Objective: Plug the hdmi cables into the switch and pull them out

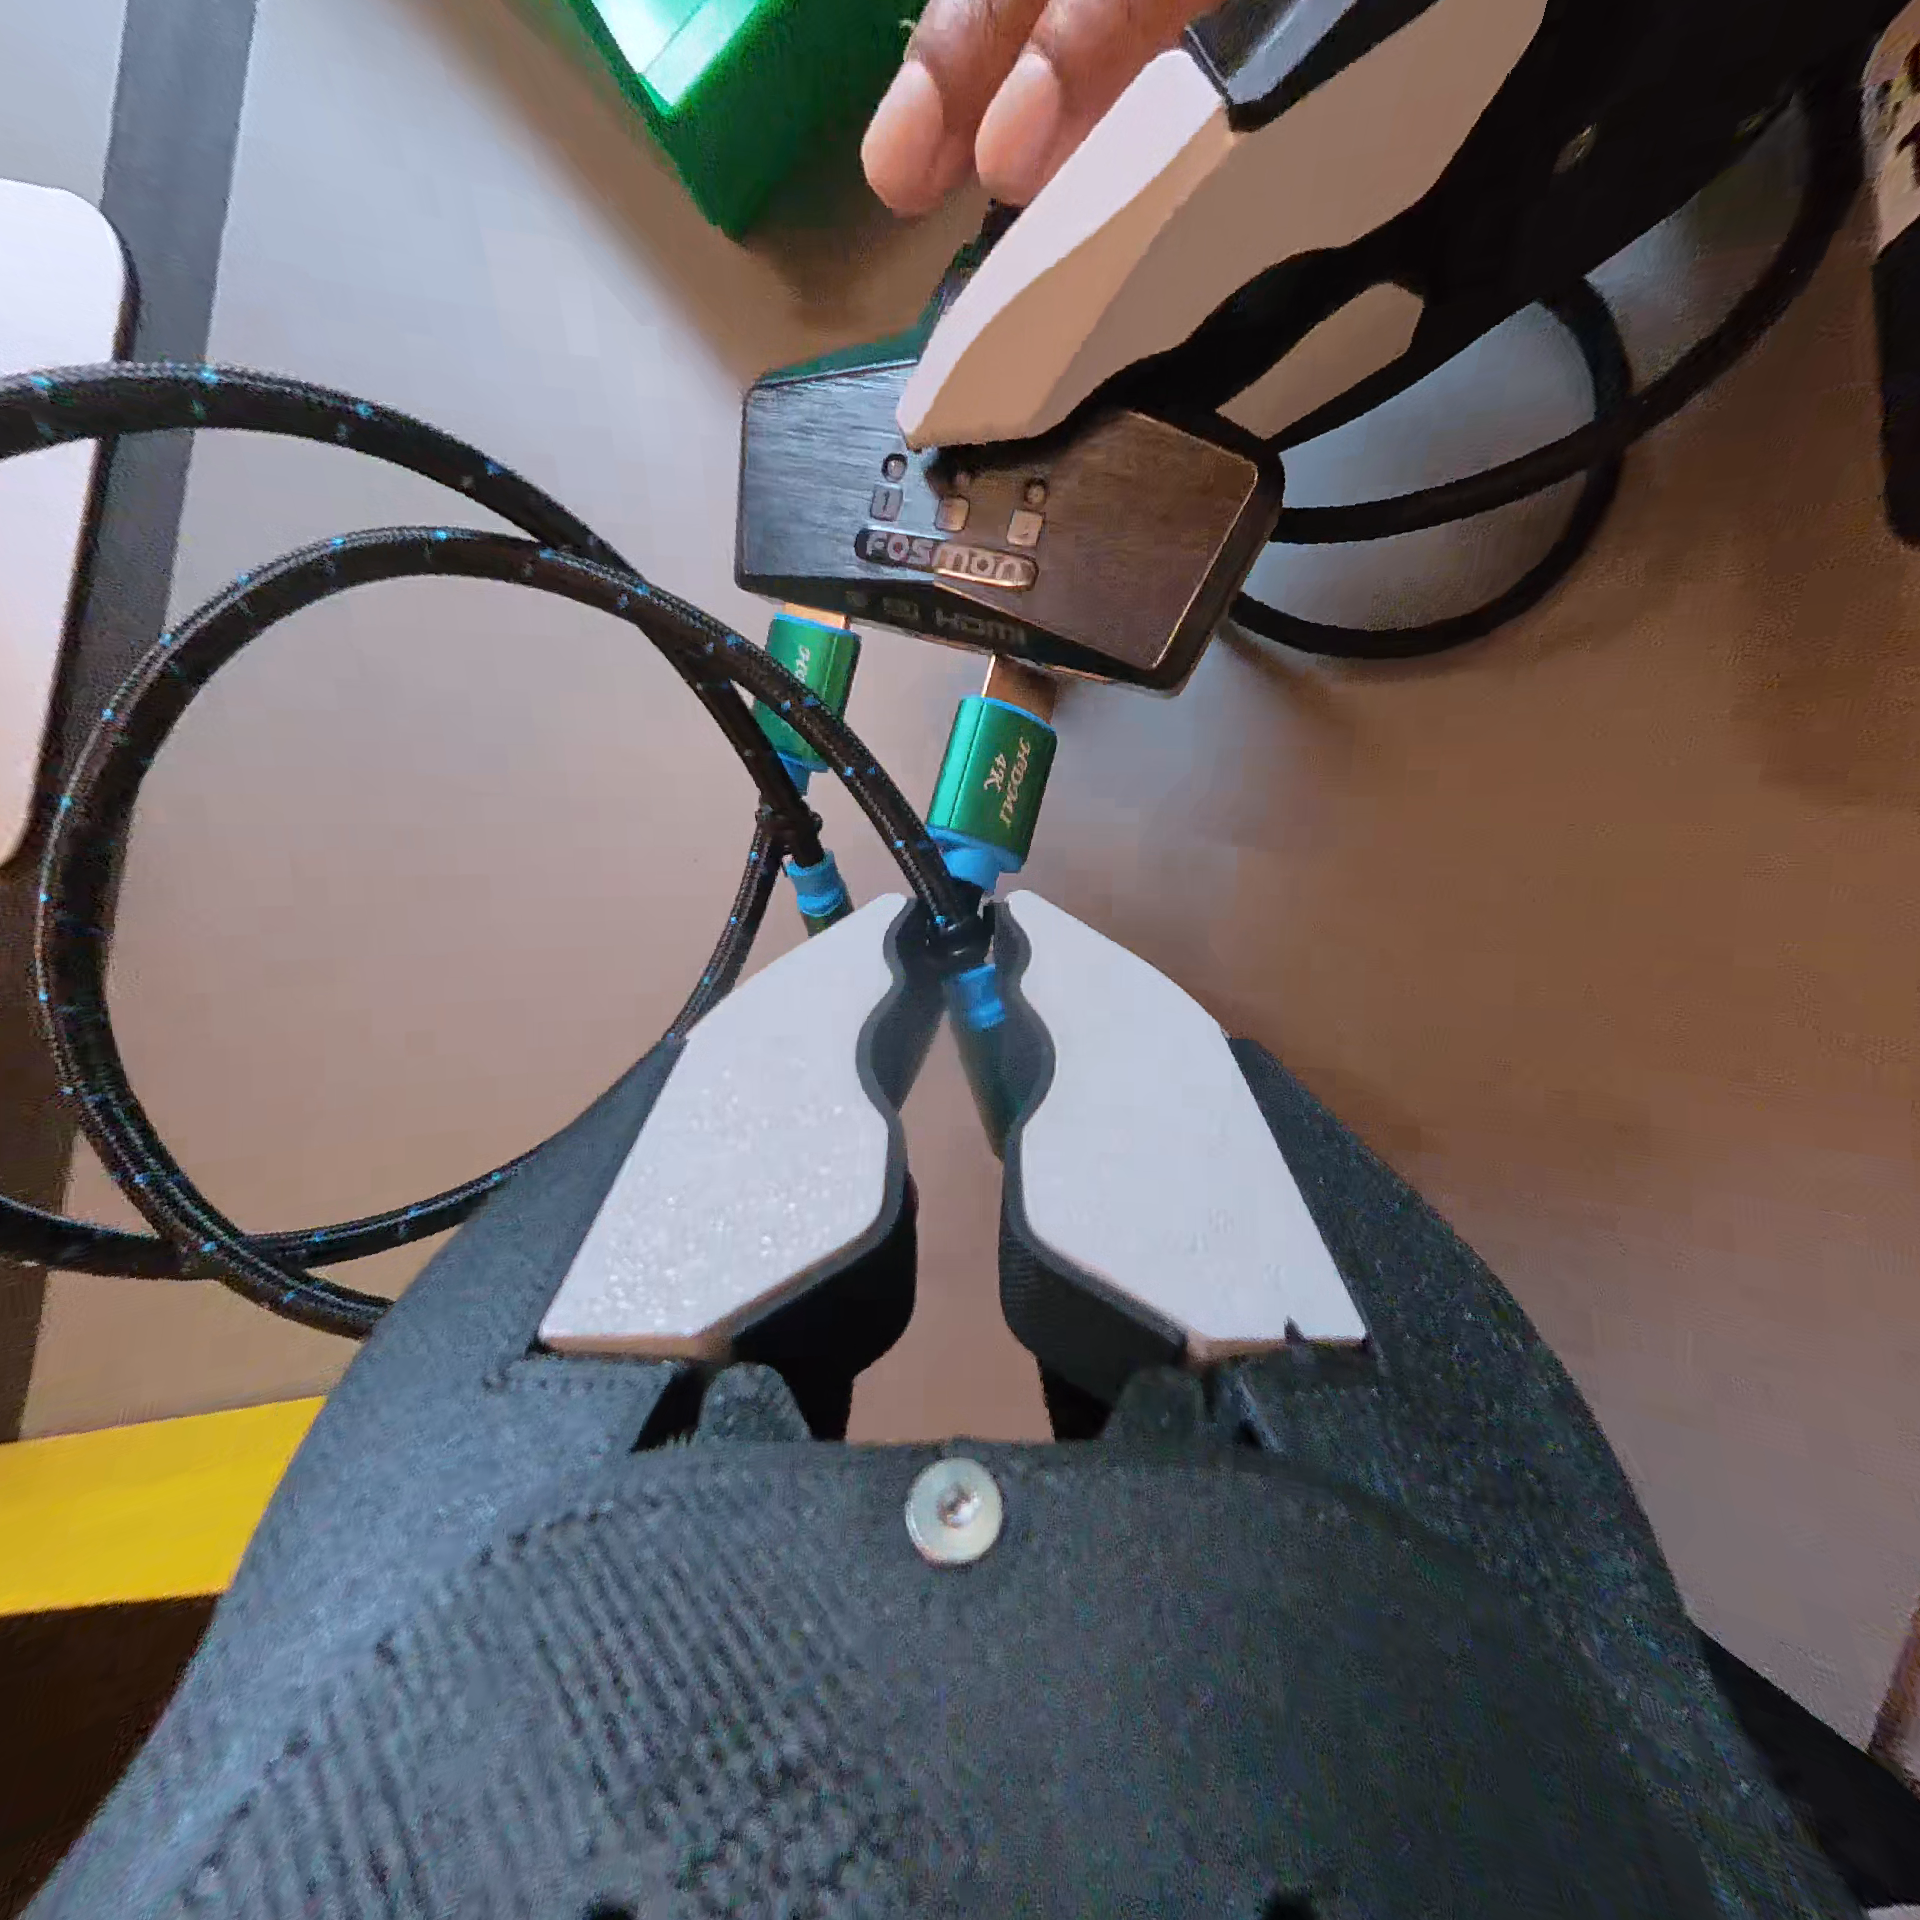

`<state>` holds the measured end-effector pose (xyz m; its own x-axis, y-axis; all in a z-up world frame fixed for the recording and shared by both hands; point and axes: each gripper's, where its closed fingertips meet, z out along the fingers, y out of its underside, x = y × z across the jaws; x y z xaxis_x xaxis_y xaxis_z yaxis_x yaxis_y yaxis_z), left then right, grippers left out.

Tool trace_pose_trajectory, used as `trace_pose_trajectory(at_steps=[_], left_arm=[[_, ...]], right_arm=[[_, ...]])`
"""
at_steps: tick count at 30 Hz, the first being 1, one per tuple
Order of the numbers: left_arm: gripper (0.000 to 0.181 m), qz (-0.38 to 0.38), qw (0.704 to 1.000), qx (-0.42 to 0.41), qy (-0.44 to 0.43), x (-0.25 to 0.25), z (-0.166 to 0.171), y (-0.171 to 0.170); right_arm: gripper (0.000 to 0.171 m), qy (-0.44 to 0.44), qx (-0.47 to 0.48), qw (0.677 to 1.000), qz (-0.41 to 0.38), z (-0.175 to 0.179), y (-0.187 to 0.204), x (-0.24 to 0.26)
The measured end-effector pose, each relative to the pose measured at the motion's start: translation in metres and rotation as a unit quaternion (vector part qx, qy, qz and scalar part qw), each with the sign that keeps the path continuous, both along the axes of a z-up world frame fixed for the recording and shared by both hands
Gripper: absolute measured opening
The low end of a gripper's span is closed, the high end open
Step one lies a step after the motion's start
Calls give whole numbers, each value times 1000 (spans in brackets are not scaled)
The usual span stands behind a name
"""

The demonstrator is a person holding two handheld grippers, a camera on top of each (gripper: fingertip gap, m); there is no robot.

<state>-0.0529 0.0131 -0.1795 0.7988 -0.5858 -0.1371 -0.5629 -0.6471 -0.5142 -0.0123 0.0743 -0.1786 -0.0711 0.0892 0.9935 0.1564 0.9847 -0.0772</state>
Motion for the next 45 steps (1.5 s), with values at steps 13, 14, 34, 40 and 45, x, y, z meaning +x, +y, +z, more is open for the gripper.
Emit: trace_pose_trajectory(at_steps=[13,14,34,40,45], left_arm=[[11,-14,969,-59,-238,13,-17,4],[11,-14,964,-59,-260,12,-15,4],[11,24,946,-50,-318,10,-16,15],[11,40,935,-62,-347,8,-23,19],[13,38,944,-26,-328,7,-15,25]], right_arm=[[25,20,15,1000,-10,-3,7,1],[25,22,15,1000,-8,-2,7,2],[31,18,48,998,-38,-8,11,-3],[28,1,46,998,-35,-11,9,-3],[25,-5,-51,998,-34,-8,14,-1]])
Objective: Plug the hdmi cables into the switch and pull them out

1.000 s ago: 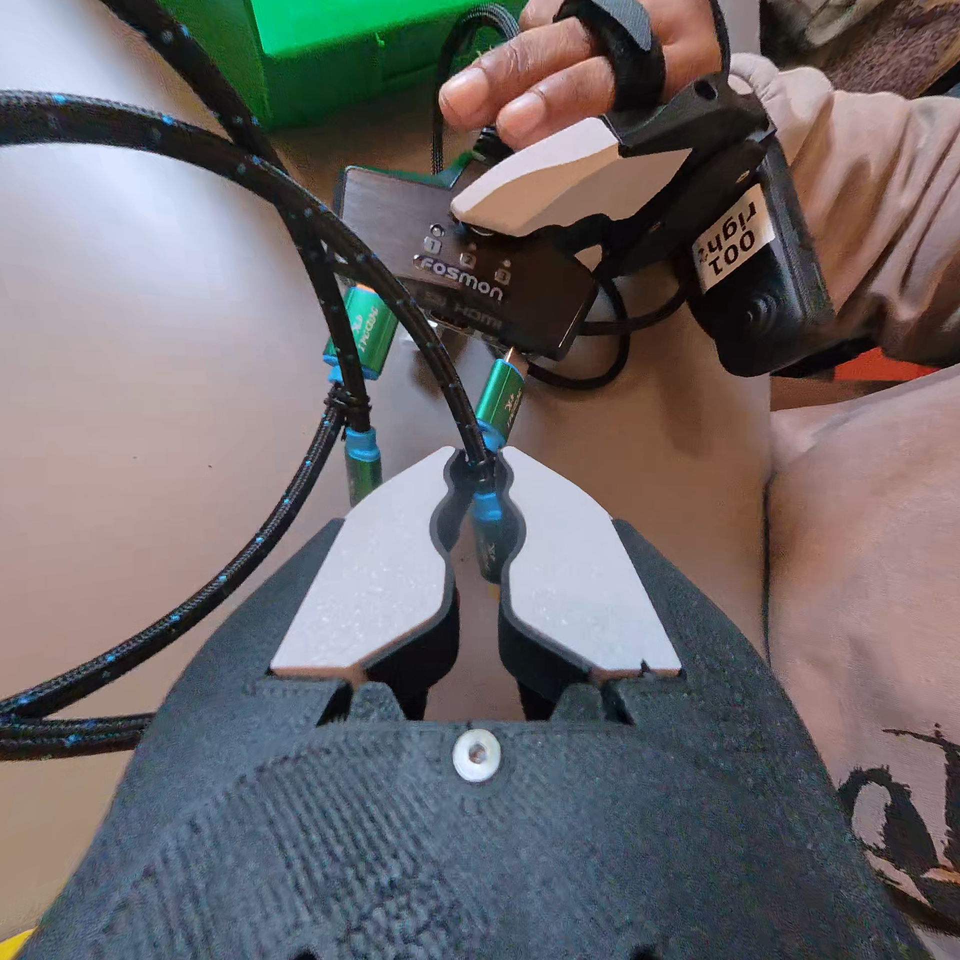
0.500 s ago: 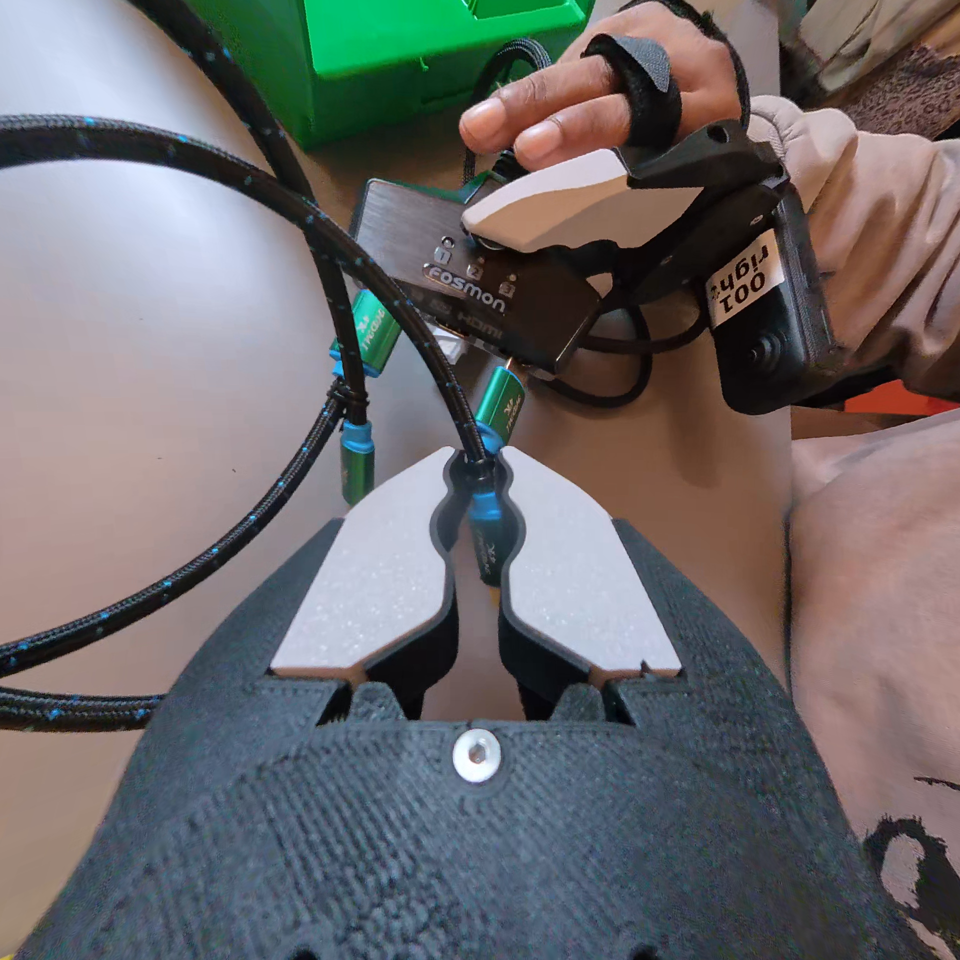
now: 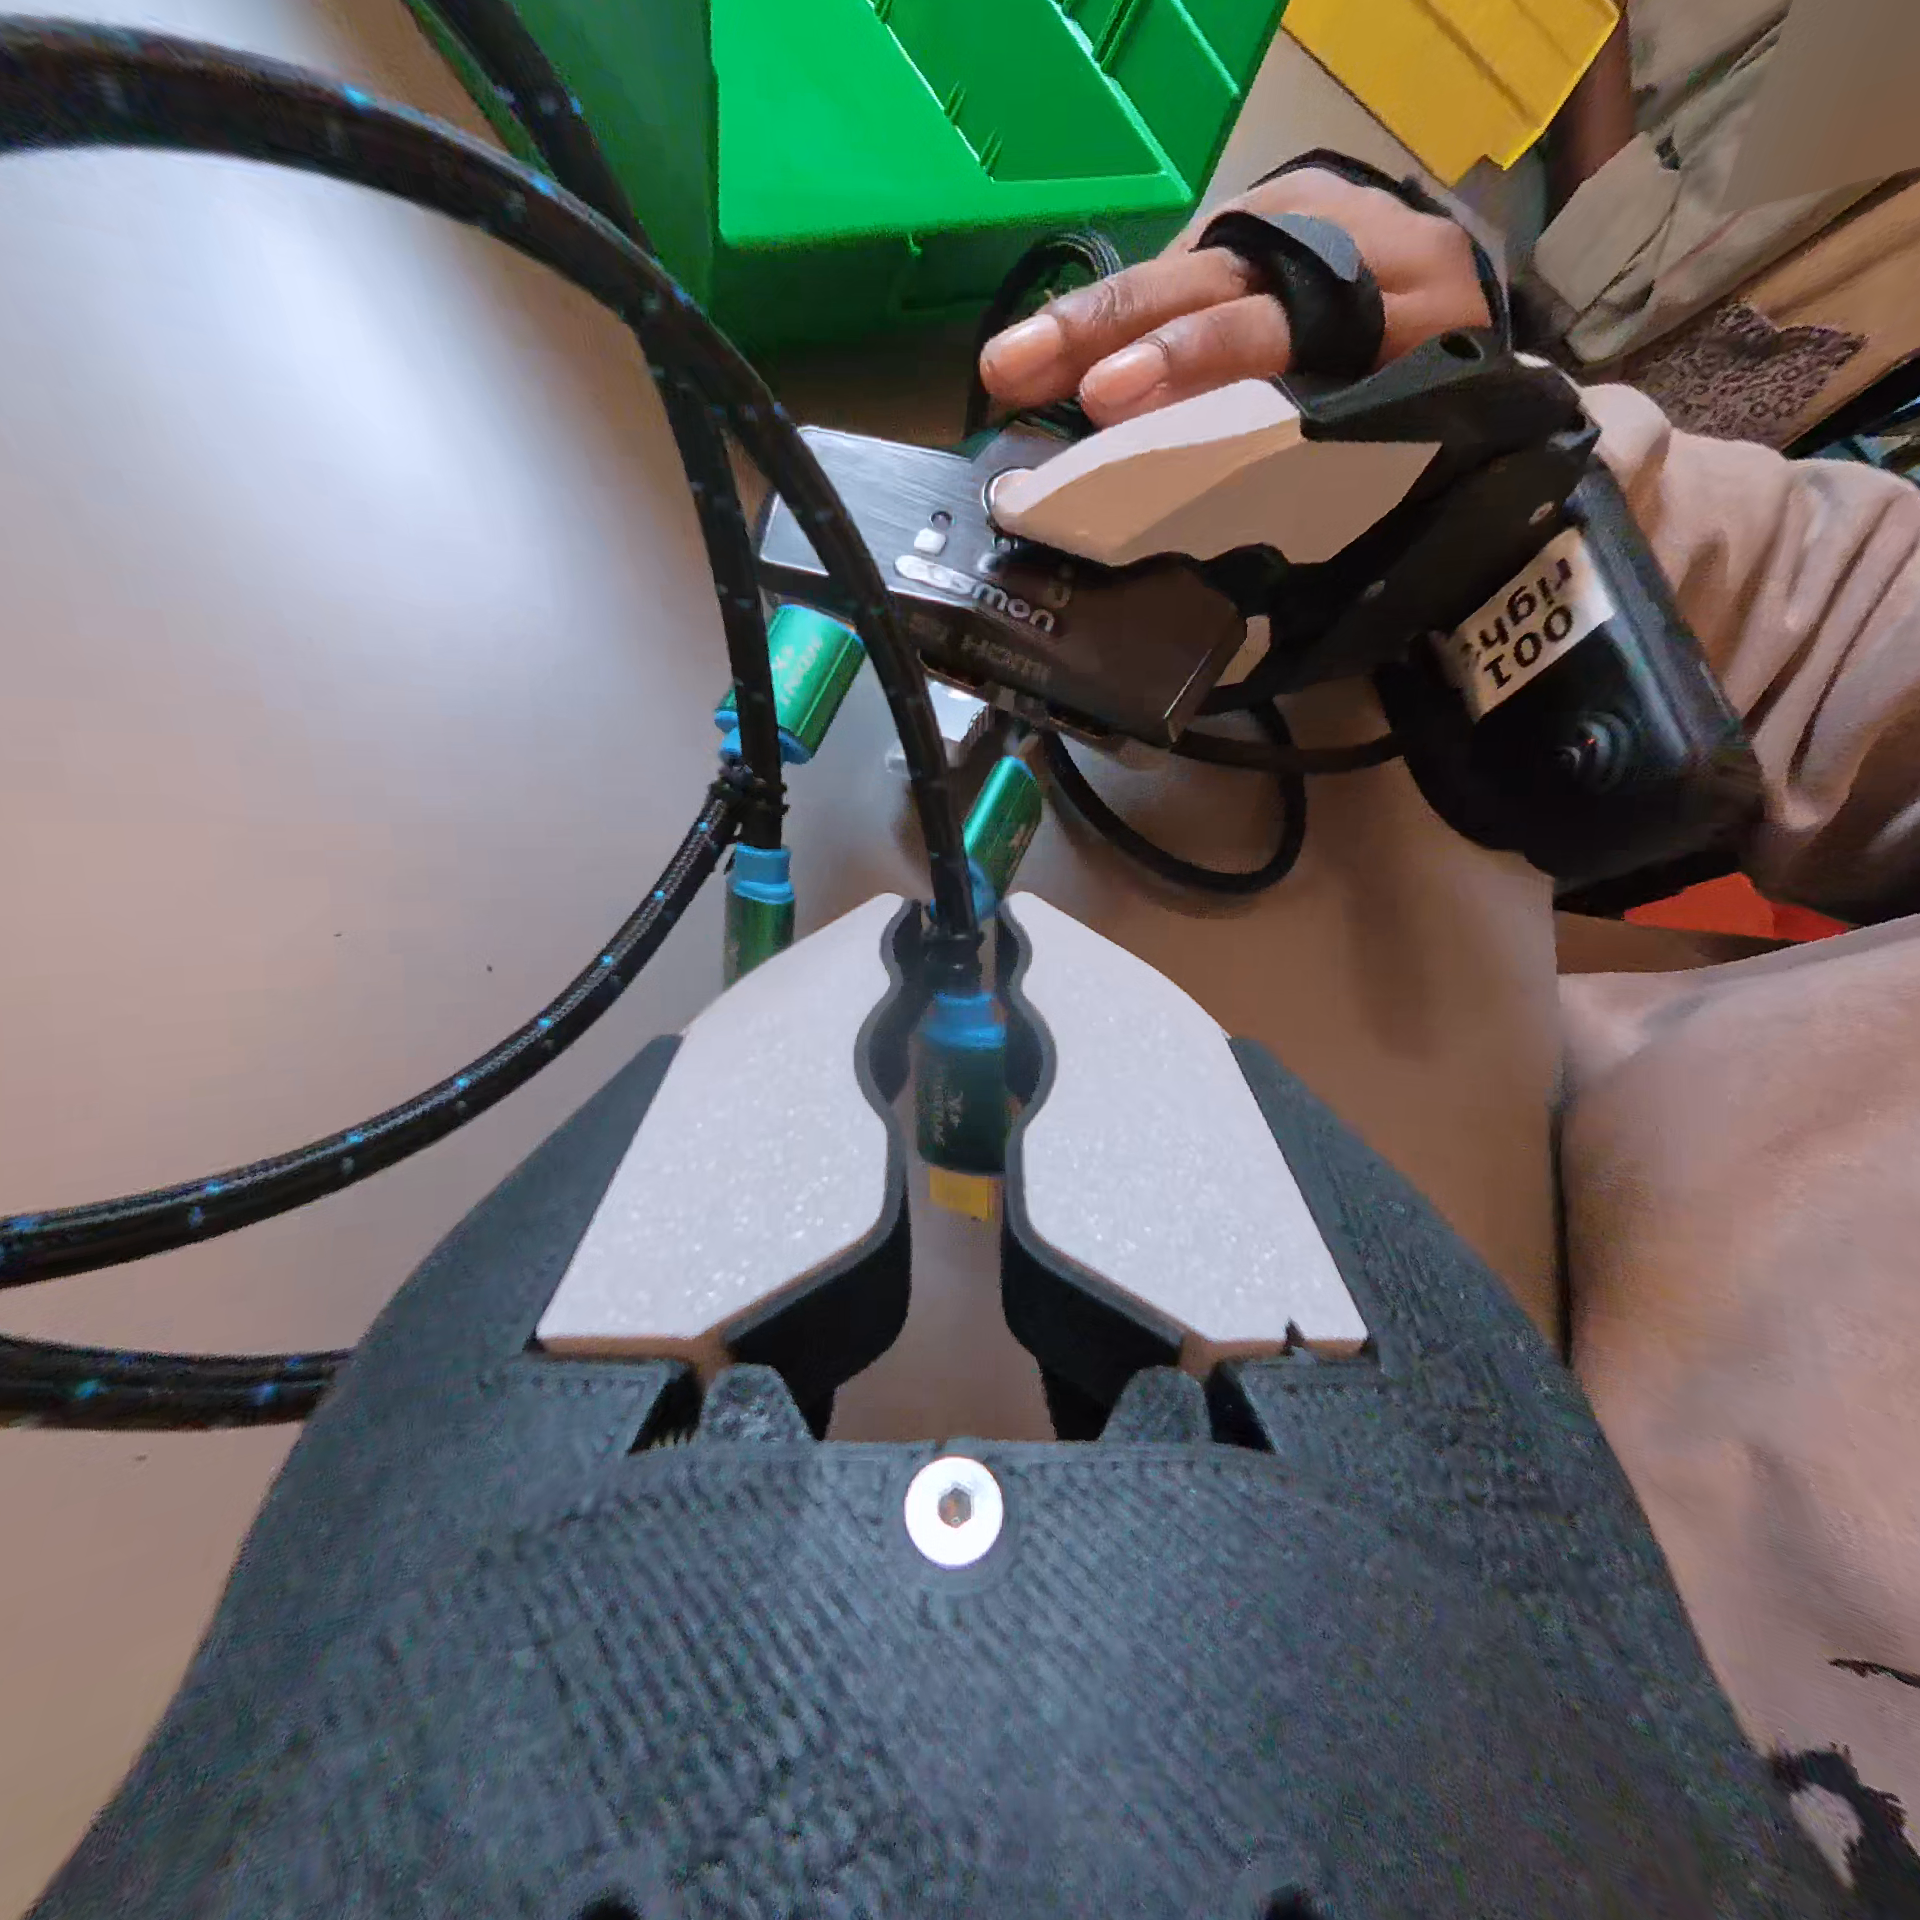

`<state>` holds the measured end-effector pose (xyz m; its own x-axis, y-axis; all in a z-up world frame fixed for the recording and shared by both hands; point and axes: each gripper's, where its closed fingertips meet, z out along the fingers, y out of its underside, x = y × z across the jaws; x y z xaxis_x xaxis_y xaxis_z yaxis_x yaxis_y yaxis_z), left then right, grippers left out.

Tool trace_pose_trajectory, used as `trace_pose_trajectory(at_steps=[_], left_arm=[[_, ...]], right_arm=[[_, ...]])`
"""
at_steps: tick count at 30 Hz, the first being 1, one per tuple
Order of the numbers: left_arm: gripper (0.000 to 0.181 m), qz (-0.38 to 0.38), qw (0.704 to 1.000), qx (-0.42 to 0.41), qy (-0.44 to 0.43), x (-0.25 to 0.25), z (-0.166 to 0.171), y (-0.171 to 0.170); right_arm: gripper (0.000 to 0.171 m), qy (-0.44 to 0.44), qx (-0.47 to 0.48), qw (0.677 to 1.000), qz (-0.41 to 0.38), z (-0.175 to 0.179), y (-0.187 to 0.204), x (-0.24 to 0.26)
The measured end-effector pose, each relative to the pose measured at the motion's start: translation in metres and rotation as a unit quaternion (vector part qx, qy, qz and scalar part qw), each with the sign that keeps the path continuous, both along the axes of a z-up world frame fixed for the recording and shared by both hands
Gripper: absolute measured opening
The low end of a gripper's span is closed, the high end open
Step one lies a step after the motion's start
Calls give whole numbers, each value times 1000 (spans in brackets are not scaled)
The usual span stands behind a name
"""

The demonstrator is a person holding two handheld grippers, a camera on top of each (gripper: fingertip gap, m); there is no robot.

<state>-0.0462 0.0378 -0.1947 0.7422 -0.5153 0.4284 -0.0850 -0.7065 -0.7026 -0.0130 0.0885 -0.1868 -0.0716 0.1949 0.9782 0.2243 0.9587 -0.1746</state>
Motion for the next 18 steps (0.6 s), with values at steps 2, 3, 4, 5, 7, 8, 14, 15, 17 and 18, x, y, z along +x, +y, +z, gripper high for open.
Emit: trace_pose_trajectory(at_steps=[2,3,4,5,7,8,14,15,17,18], left_arm=[[18,-9,999,21,24,1,4,-1],[18,-12,999,32,32,0,7,-1],[17,-14,998,46,40,1,12,-1],[17,-18,997,53,53,0,15,-2],[18,-34,990,67,119,-8,16,-8],[18,-42,982,81,165,-14,17,-11],[28,-147,917,90,359,-27,1,-43],[30,-153,902,87,393,-32,-6,-42],[35,-152,859,84,481,-49,-20,-32],[36,-150,840,94,512,-54,-24,-26]], right_arm=[[24,3,-27,1000,3,5,1,2],[24,-1,-43,999,5,5,1,3],[24,-3,-53,999,8,6,0,3],[24,-3,-52,999,6,6,1,4],[24,-1,-46,999,-12,7,8,4],[24,5,-46,999,-21,9,13,5],[24,68,-117,987,-84,31,47,11],[24,78,-130,984,-93,35,51,12],[24,92,-154,978,-101,42,57,15],[24,96,-167,976,-98,44,57,16]])
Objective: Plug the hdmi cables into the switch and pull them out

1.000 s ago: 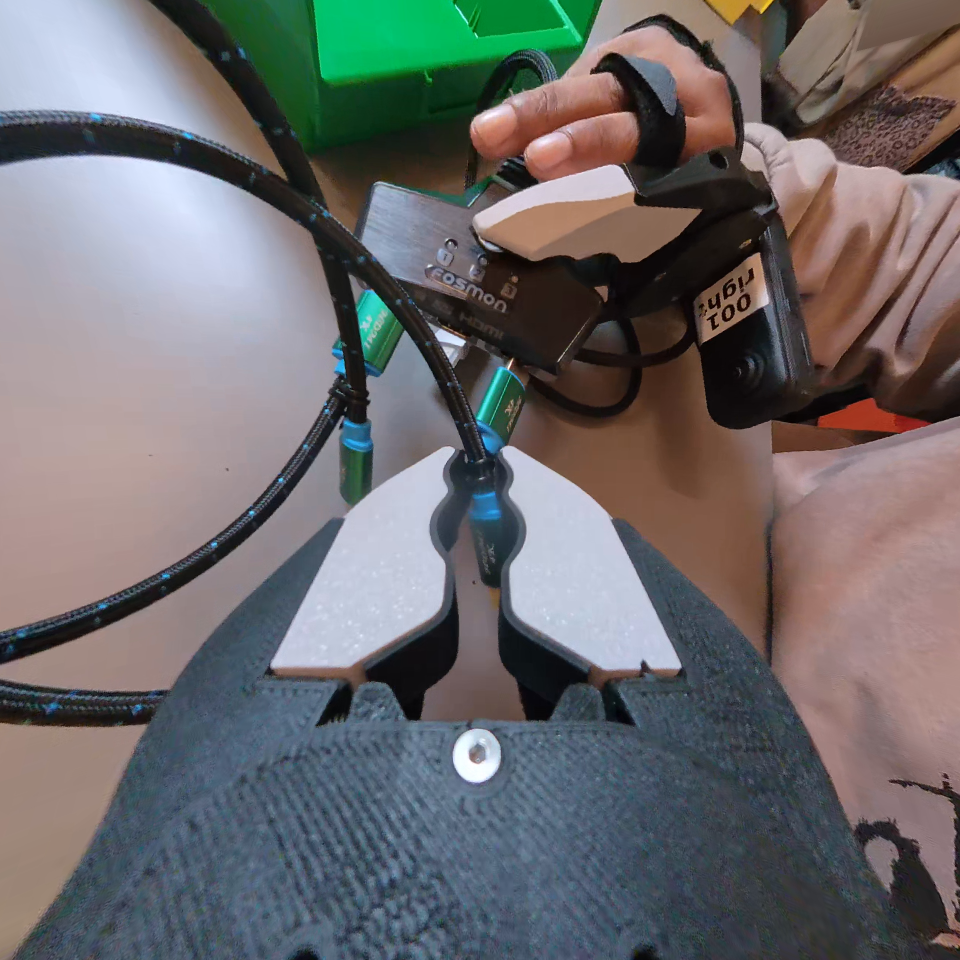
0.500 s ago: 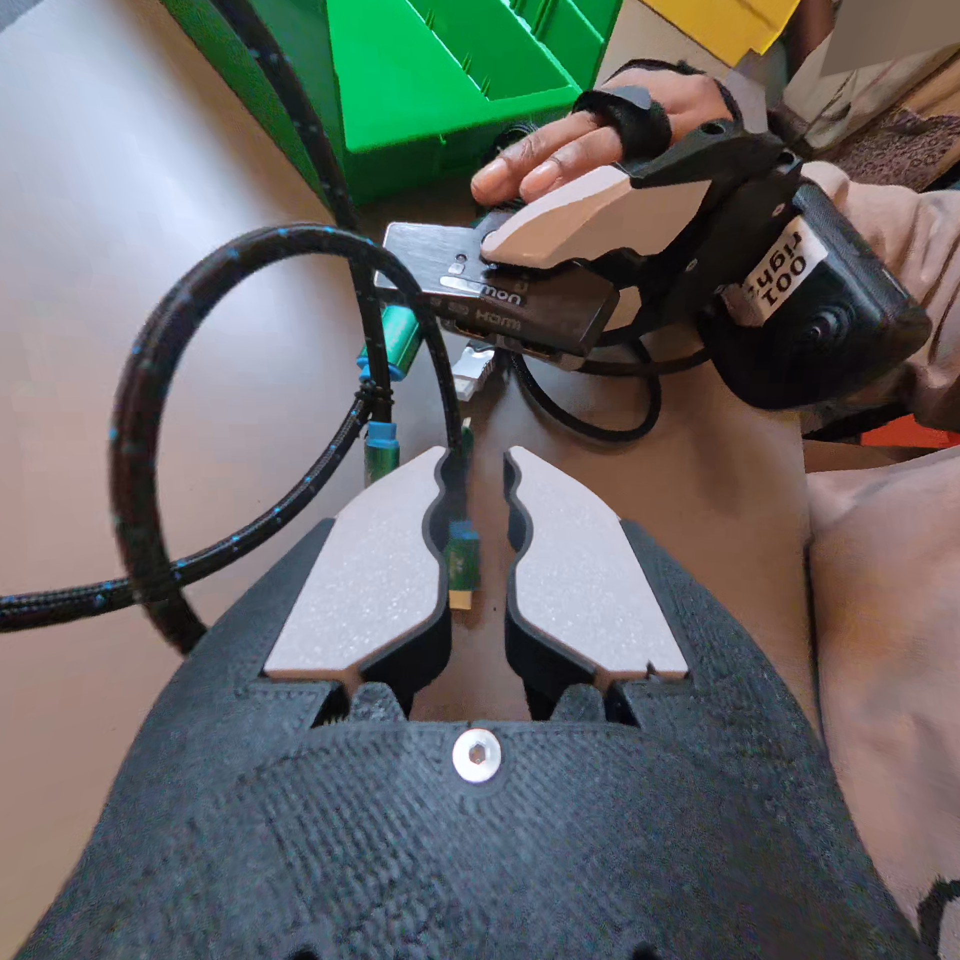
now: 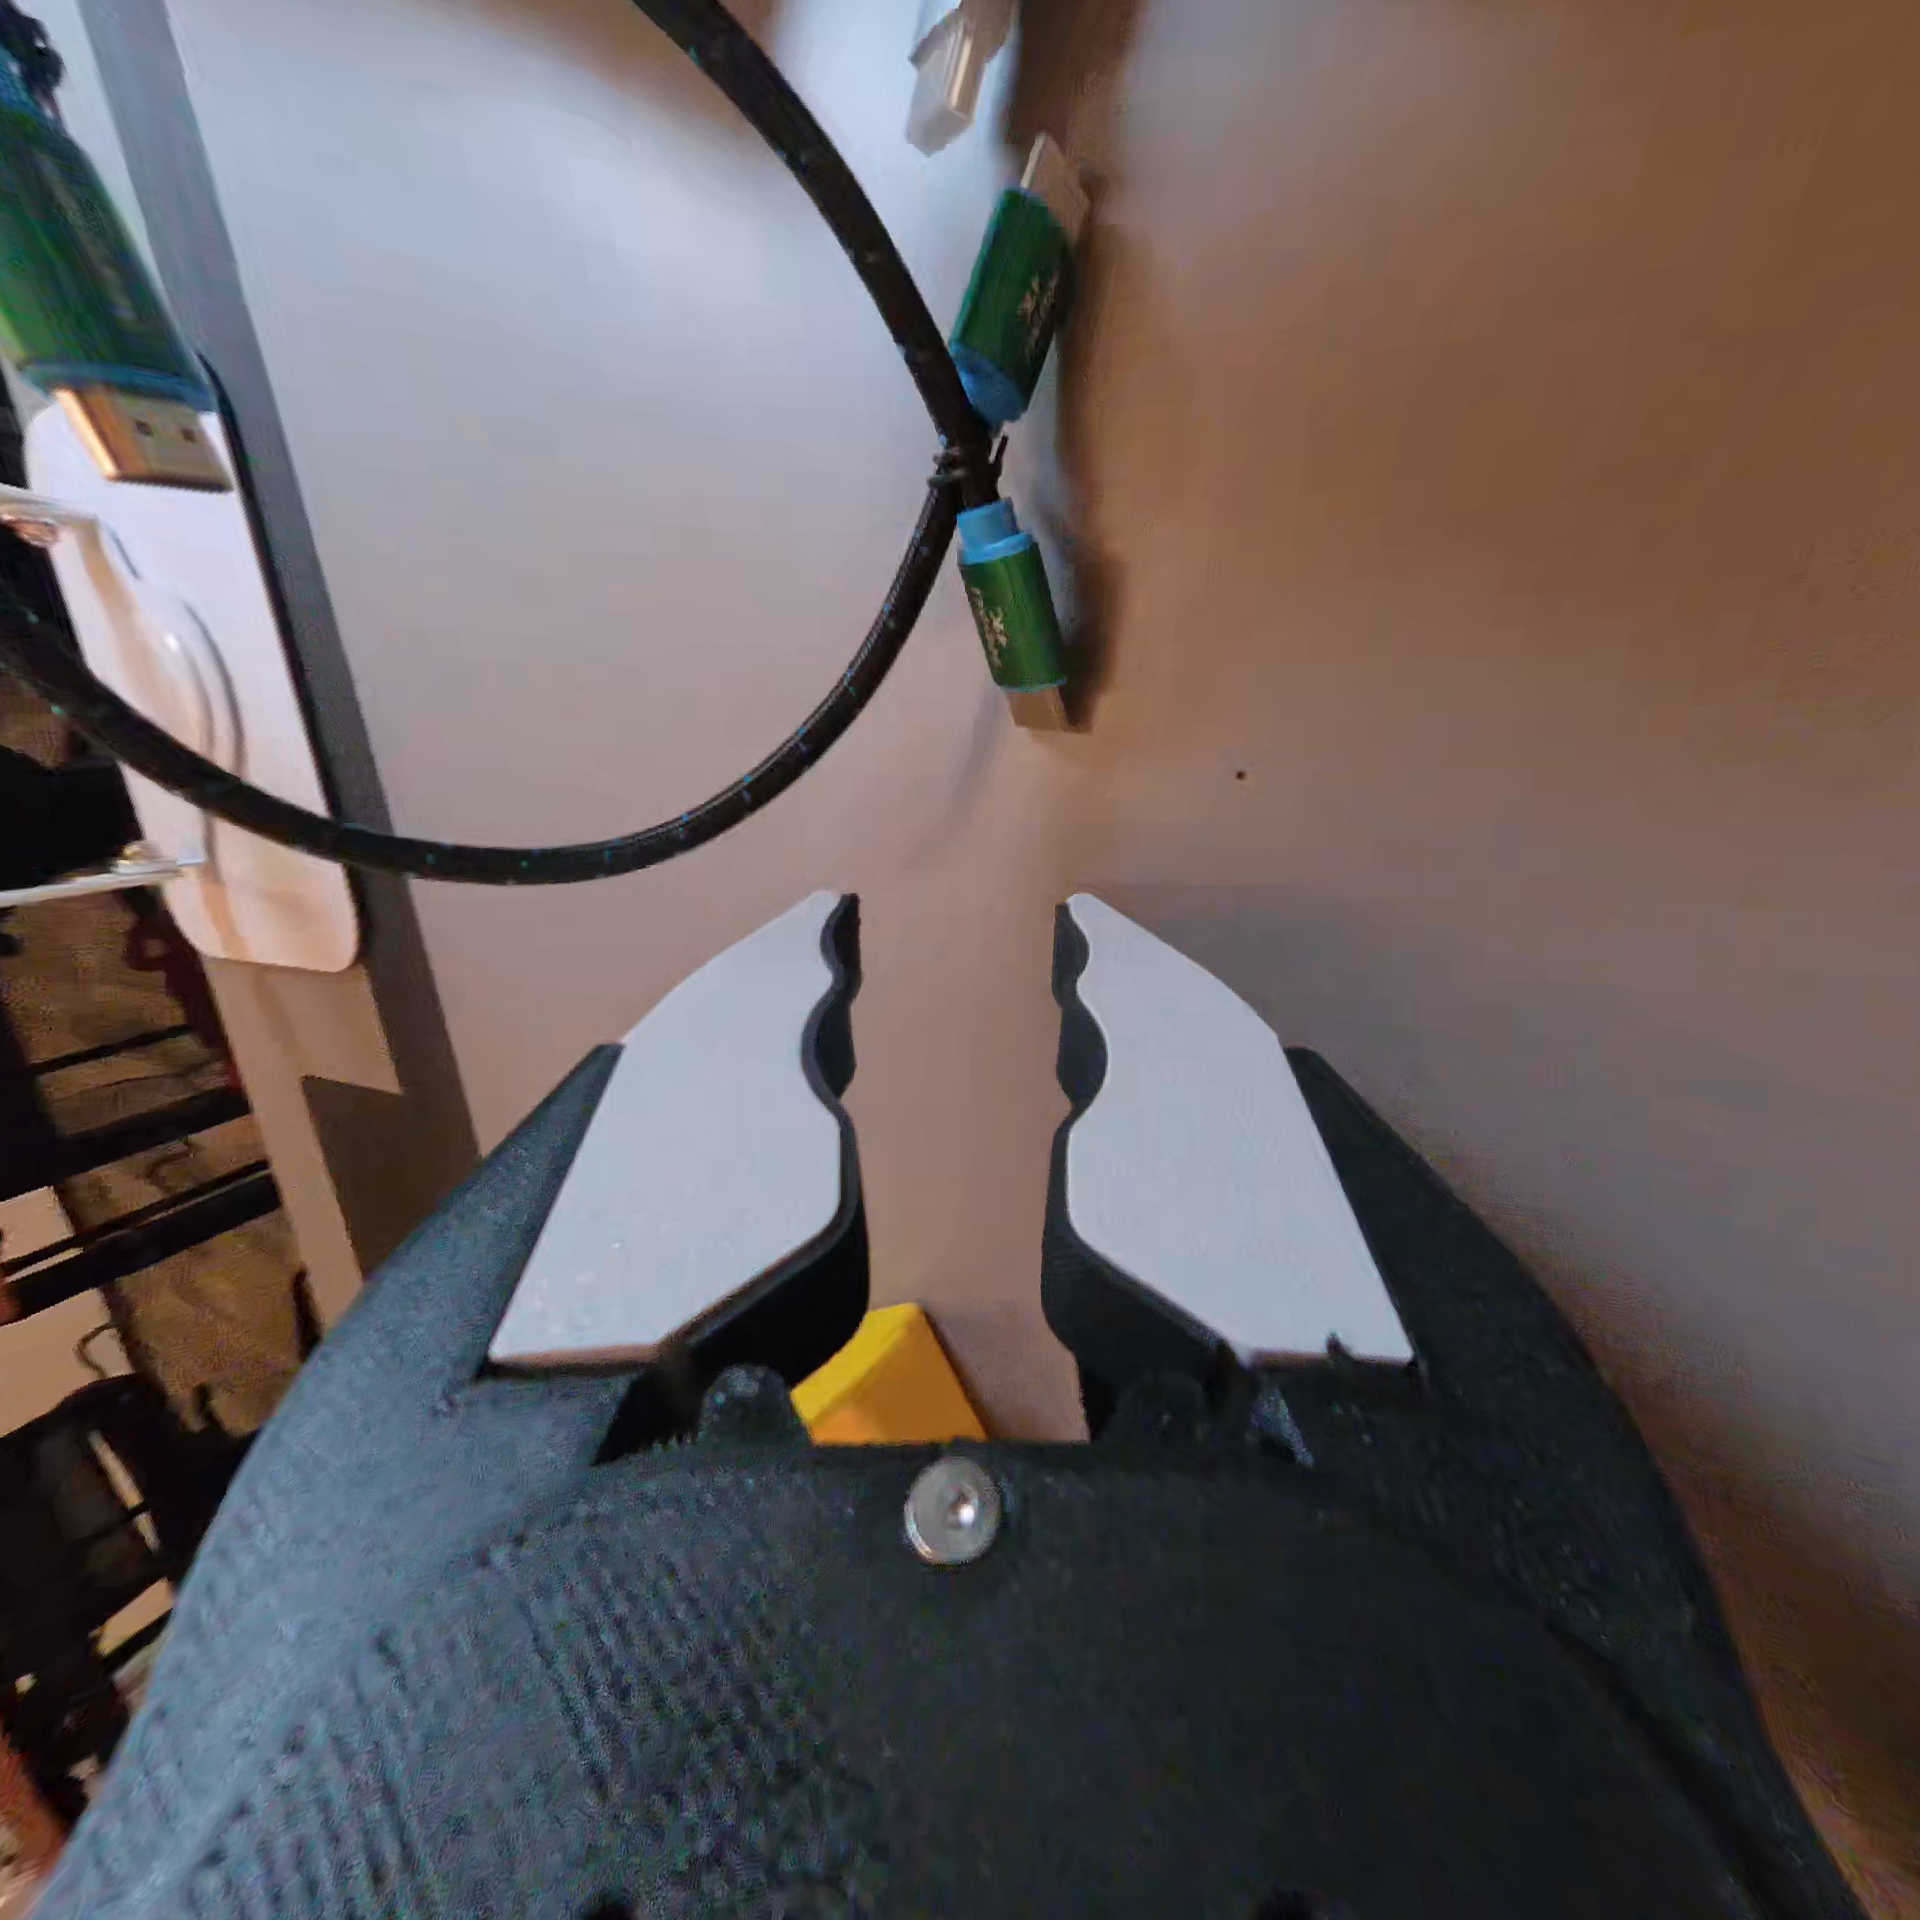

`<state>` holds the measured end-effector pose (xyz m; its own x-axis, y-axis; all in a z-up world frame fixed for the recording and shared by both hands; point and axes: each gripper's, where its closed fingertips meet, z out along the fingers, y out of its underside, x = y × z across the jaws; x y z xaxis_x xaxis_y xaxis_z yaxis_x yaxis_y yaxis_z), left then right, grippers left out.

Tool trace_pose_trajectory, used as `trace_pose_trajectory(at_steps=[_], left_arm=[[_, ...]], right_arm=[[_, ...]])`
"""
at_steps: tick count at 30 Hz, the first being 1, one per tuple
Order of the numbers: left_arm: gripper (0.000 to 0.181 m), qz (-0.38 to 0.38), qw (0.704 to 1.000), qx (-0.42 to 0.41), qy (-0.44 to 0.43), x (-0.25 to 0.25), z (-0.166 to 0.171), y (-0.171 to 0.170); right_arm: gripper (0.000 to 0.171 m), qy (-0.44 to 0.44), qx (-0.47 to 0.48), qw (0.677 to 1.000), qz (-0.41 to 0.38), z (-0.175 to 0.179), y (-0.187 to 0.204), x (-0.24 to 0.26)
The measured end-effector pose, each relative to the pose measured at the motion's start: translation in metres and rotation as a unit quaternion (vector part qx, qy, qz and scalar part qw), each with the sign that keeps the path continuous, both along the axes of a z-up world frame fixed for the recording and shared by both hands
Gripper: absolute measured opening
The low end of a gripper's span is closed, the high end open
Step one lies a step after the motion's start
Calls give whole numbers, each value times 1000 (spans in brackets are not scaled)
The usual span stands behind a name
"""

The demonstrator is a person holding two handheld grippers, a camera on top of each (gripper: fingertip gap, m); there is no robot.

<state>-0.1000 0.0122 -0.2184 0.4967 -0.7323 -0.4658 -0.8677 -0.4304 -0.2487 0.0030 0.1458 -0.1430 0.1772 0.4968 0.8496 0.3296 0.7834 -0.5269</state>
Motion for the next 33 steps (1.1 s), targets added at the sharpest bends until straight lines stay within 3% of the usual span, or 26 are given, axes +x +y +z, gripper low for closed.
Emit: trace_pose_trajectory(at_steps=[6,9,12,17,21,24,29,33], left_arm=[[37,-76,990,119,27,19,11,29],[49,-89,986,119,69,23,-3,35],[49,-103,980,119,124,24,-18,44],[11,-136,971,115,163,27,-31,51],[6,-165,977,106,83,50,-16,34],[5,-162,976,140,-27,71,28,23],[5,-96,968,176,-149,64,94,11],[6,-13,975,119,-190,40,90,4]], right_arm=[[24,-9,-14,1000,24,-2,-4,0],[24,-16,-7,999,35,-4,-9,-2],[23,-28,11,999,41,-8,-15,-5],[24,-31,9,998,44,-8,-18,-7],[24,-38,13,999,24,-8,-12,-4],[24,-42,10,999,17,-10,-6,-3],[24,-32,20,998,43,-5,-12,0],[23,-14,45,996,77,1,-23,4]])
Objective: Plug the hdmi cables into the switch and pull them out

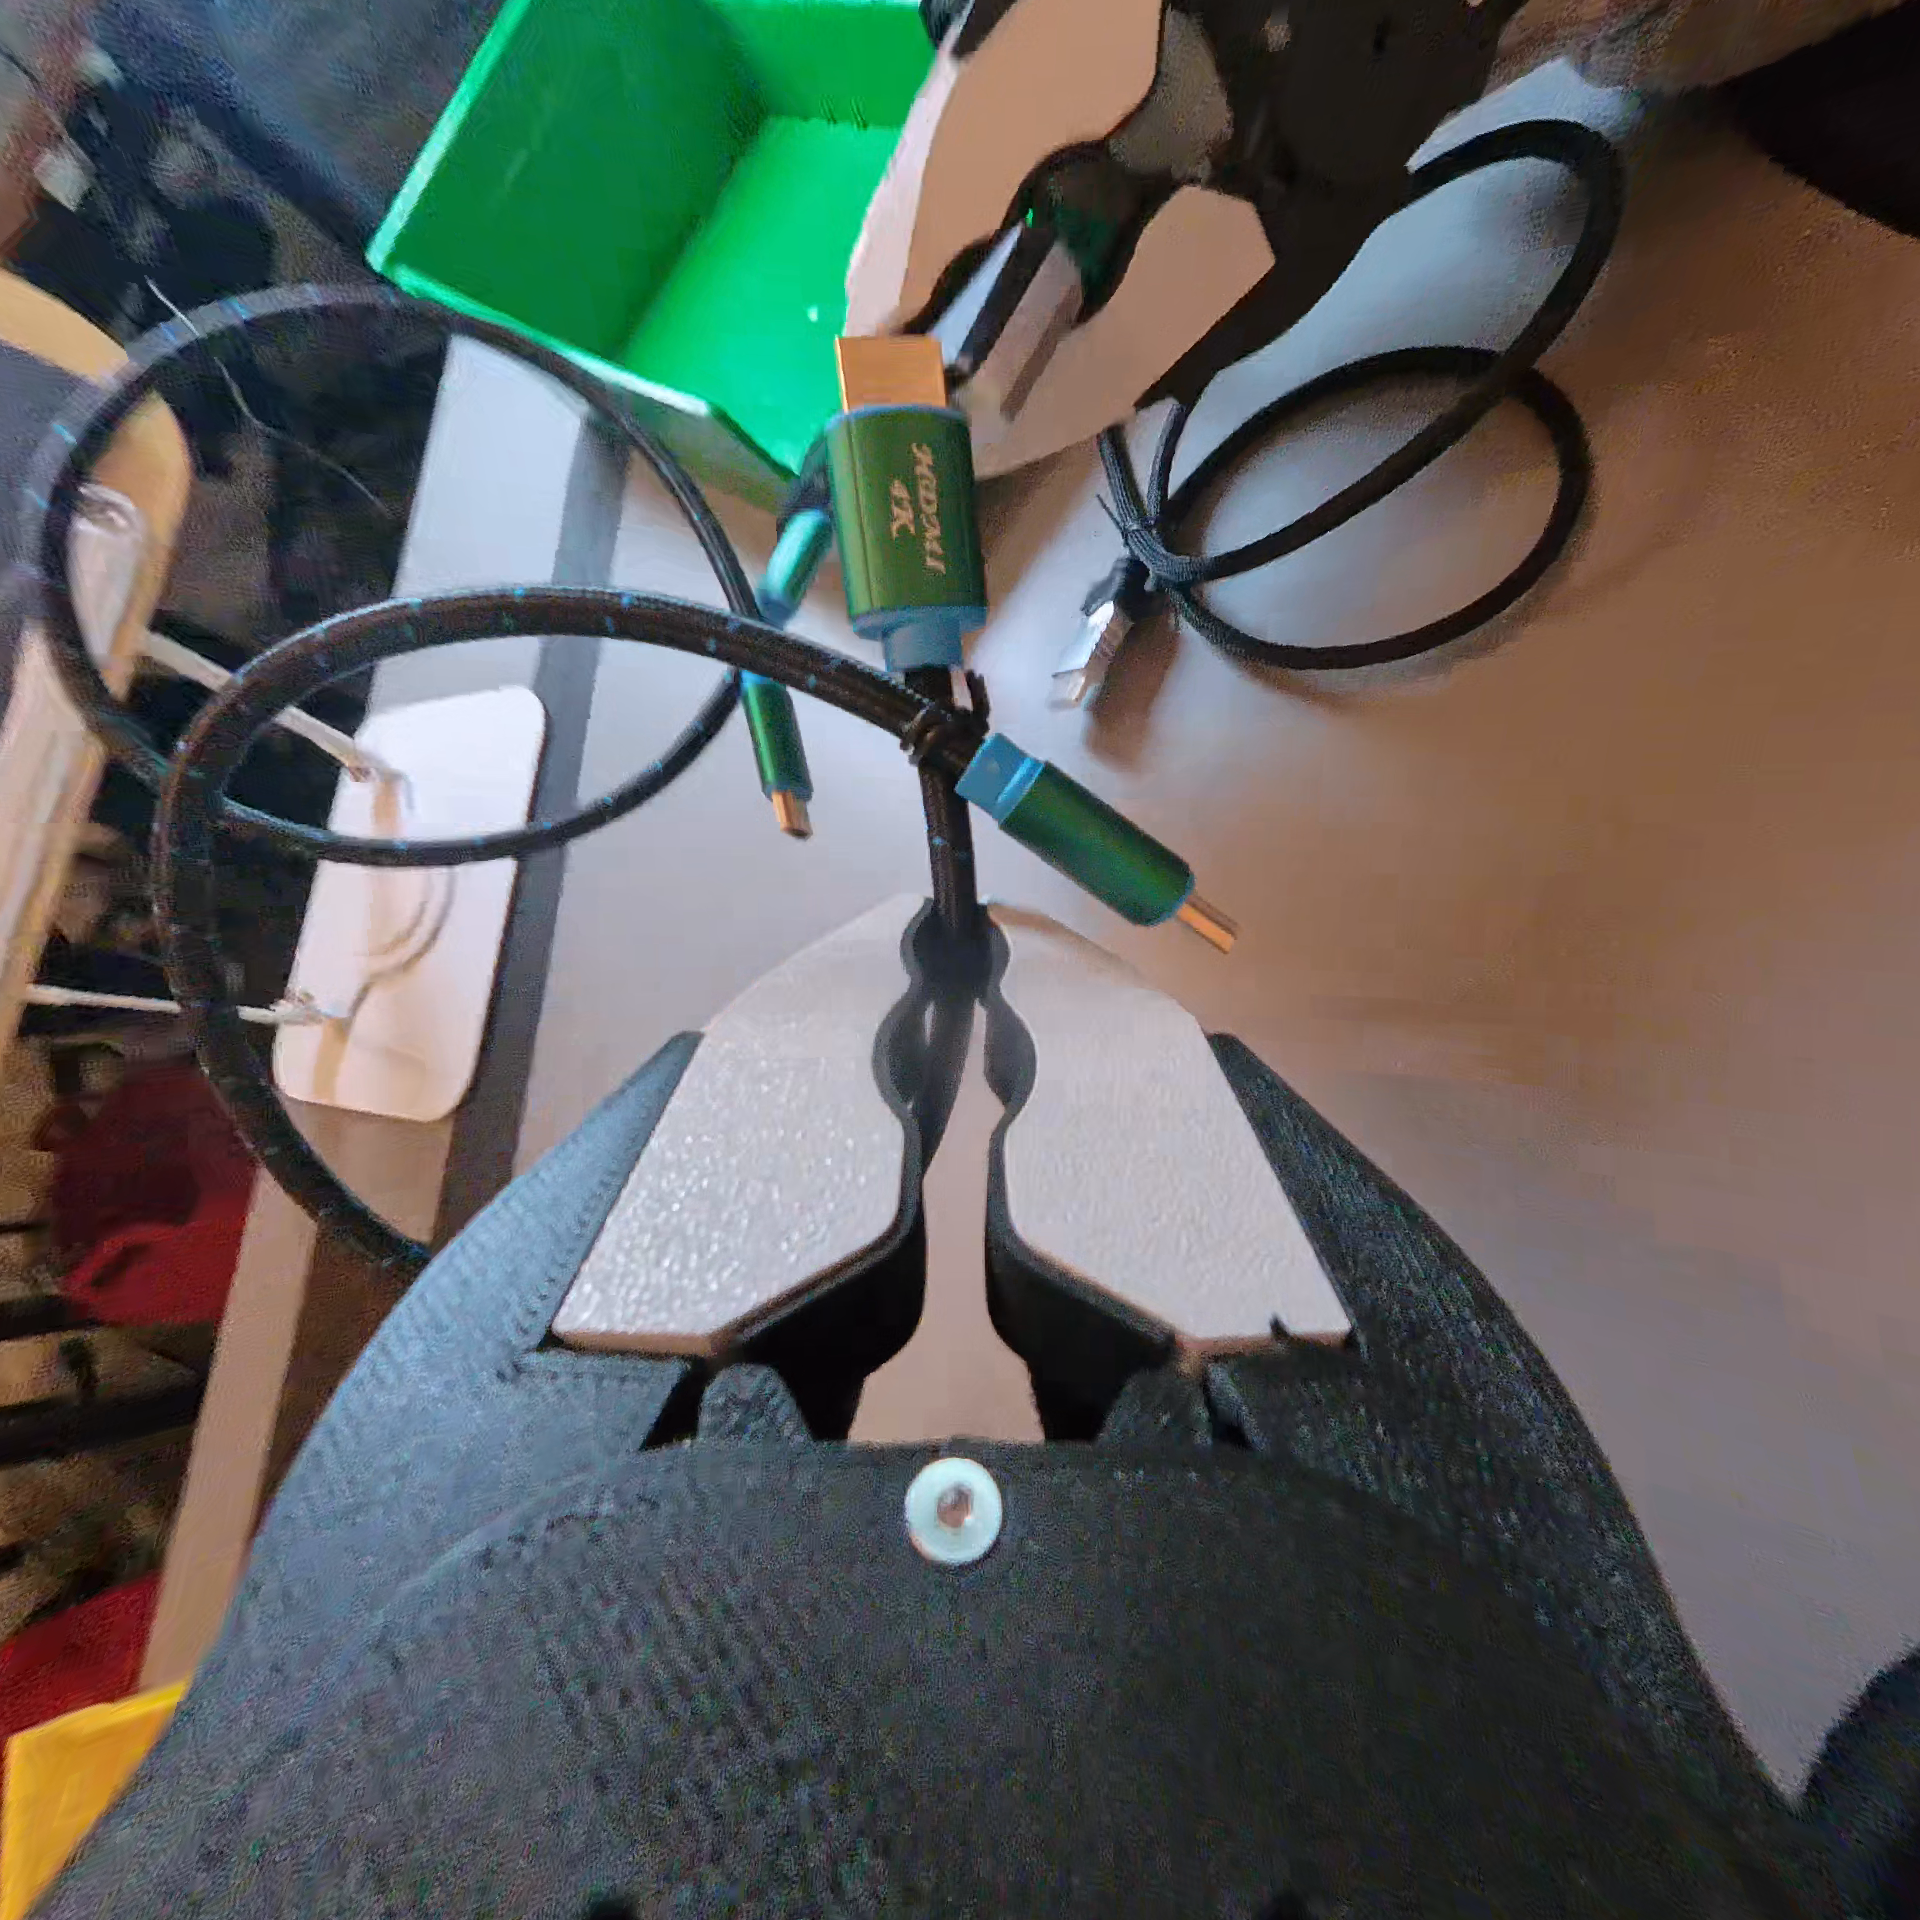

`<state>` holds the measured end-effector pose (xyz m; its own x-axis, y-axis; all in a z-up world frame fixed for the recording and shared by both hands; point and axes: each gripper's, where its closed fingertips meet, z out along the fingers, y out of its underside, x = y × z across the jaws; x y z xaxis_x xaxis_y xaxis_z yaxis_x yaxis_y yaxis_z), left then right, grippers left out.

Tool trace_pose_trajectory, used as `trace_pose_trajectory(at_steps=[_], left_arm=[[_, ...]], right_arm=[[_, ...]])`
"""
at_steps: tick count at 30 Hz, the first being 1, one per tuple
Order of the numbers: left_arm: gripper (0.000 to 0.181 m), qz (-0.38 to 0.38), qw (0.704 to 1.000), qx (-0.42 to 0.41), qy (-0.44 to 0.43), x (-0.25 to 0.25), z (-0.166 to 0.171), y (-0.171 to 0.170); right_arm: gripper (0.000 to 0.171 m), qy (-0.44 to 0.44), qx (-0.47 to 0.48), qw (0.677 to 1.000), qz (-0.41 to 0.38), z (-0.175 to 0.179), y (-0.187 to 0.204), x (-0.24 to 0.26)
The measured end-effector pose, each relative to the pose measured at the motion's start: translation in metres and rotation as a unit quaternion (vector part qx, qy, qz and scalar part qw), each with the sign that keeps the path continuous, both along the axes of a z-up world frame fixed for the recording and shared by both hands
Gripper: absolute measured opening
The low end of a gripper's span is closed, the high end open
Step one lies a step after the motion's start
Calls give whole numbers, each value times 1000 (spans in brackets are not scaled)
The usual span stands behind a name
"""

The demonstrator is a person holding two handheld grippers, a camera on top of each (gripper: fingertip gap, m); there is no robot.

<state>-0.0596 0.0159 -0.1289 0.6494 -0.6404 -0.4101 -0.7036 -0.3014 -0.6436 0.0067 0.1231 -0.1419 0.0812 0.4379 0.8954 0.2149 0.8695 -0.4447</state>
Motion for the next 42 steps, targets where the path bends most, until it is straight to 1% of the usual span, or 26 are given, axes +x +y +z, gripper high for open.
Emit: trace_pose_trajectory(at_steps=[3,5,8,10,13,16,19,21,23,26,29,31,32,34,36,40,42], left_arm=[[6,26,996,-88,-18,-5,-24,-8],[6,13,989,-142,-40,4,-38,-17],[6,-9,980,-194,-39,13,-52,-28],[6,-12,976,-212,-44,16,-57,-32],[7,-19,961,-268,-60,20,-71,-42],[7,-45,947,-313,-52,21,-83,-58],[6,-49,944,-319,-72,17,-81,-61],[6,-53,941,-323,-87,14,-83,-62],[5,-60,948,-295,-99,12,-80,-55],[5,-72,953,-247,-158,21,-57,-43],[5,-30,973,-182,-141,9,-48,-23],[5,-38,976,-150,-150,12,-40,-17],[5,-45,981,-128,-140,14,-37,-13],[5,-55,992,-78,-85,16,-36,-6],[6,-59,996,-39,-44,21,-34,2],[10,-64,998,0,-21,37,-30,10],[20,-60,998,8,-5,37,-30,12]], right_arm=[[23,5,66,998,15,2,-14,0],[23,-7,104,994,25,-2,-23,-2],[23,-28,138,989,36,-13,-31,-6],[23,-38,154,986,42,-19,-34,-7],[23,-48,164,984,46,-24,-39,-10],[23,-41,144,988,21,-20,-27,-9],[23,-25,129,991,2,-11,-13,-3],[22,-20,110,994,1,-11,-13,-3],[23,-31,130,991,20,-16,-24,-5],[24,-46,149,986,55,-25,-45,-10],[24,-49,149,985,70,-29,-58,-13],[24,-46,125,988,78,-28,-59,-13],[24,-47,113,989,78,-28,-58,-13],[24,-53,84,992,79,-28,-56,-12],[24,-56,58,993,83,-27,-55,-11],[24,-69,32,993,88,-29,-56,-11],[24,-82,23,992,89,-31,-56,-11]])
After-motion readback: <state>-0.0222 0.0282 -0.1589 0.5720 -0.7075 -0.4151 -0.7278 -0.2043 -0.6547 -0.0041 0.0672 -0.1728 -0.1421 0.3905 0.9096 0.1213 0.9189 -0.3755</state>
